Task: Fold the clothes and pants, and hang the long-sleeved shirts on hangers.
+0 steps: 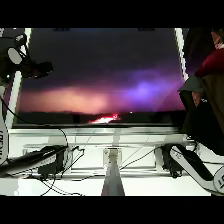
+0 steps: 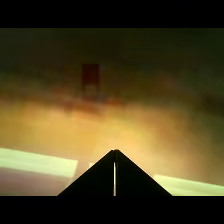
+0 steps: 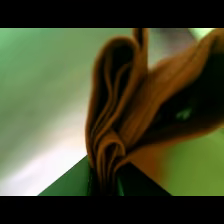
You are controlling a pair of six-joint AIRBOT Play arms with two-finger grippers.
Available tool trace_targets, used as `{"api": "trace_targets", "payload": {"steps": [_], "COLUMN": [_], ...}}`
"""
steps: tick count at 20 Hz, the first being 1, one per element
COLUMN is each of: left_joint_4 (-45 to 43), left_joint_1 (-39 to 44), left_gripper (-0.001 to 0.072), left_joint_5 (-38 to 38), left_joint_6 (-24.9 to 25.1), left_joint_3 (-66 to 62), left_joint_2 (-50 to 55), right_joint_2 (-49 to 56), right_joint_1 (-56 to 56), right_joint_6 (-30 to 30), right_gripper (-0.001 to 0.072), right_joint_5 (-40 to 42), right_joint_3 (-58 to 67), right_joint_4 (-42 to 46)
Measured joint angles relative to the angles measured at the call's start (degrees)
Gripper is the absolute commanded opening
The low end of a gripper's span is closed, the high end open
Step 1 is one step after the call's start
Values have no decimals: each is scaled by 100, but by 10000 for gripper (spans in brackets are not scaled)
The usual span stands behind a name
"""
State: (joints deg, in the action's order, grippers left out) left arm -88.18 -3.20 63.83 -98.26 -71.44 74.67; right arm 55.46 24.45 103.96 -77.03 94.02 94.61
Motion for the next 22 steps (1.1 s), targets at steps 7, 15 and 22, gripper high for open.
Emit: {"api": "trace_targets", "payload": {"steps": [7,15,22], "left_joint_4": [39,39,39], "left_joint_1": [0,0,0], "left_gripper": [10,10,10], "left_joint_5": [-13,-13,-13], "left_joint_6": [-144,-166,-166], "left_joint_3": [0,0,0], "left_joint_2": [0,0,0], "right_joint_2": [-691,-769,-732], "right_joint_1": [2142,2769,1786], "right_joint_6": [306,-219,-1338], "right_gripper": [120,399,120], "right_joint_5": [-1676,-2291,-1884], "right_joint_3": [2,2,2], "right_joint_4": [1027,201,-1915]}}
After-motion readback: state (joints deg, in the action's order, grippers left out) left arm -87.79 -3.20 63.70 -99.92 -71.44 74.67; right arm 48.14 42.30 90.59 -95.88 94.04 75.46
